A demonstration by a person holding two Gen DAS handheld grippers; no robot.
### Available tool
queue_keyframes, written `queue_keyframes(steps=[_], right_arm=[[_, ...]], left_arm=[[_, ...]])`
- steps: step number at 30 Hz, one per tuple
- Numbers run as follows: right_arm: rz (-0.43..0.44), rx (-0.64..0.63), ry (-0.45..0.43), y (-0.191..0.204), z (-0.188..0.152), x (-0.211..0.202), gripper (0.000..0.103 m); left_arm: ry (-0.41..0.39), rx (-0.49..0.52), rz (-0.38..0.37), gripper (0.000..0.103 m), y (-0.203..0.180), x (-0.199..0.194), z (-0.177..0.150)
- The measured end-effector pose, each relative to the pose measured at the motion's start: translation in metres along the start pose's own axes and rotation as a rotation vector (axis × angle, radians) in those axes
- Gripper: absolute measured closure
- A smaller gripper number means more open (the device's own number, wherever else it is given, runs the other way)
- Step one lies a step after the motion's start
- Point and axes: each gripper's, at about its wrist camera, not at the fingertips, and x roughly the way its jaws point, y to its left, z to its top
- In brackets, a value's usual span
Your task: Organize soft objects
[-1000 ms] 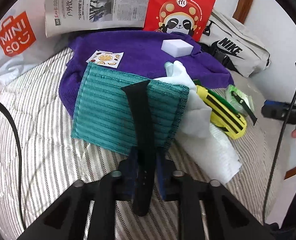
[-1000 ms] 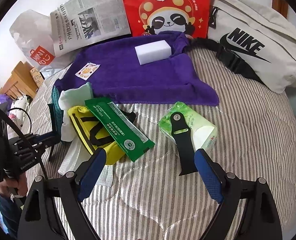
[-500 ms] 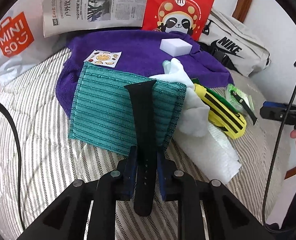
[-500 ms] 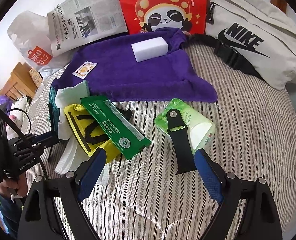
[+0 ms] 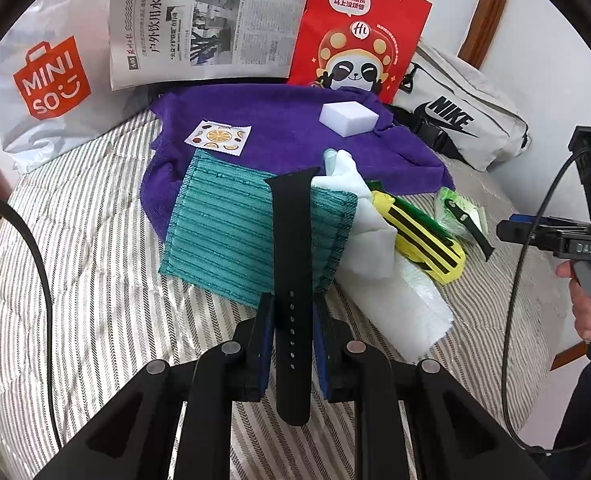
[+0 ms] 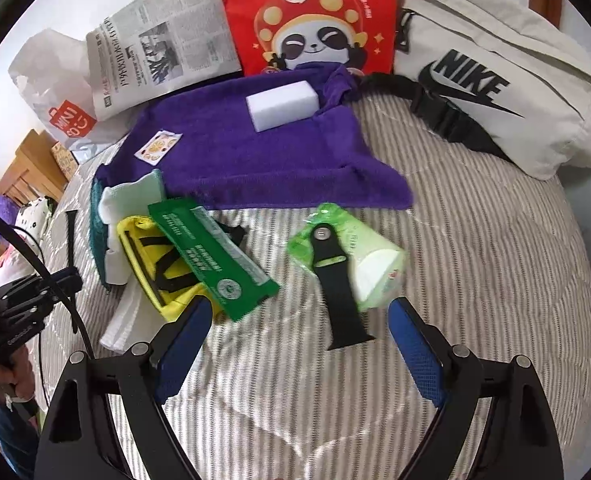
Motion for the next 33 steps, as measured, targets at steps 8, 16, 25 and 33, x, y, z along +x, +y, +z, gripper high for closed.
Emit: queue_keyframes(steps=[8, 16, 25, 33], right_arm=[[-0.045, 0.042, 0.015, -0.029, -0.006, 0.018, 0.014], [-0.059, -0.019, 0.051, -0.022, -0.012, 0.048, 0.022], [-0.079, -0.085, 0.061, -0.016, -0.014, 0.047, 0.080], [-0.055, -0.066, 0.032, -0.029, -0.017, 0.021, 0.081]], left_arm=[[-0.006, -0.011, 0.001, 0.085, 0.000, -0.002, 0.000], [0.008, -0.009, 0.003, 0.085, -0.001, 0.002, -0.002], [0.024, -0.004, 0.001, 0.085, -0.002, 0.010, -0.002], [0.021, -0.011, -0.001, 0.085, -0.001, 0.010, -0.002]])
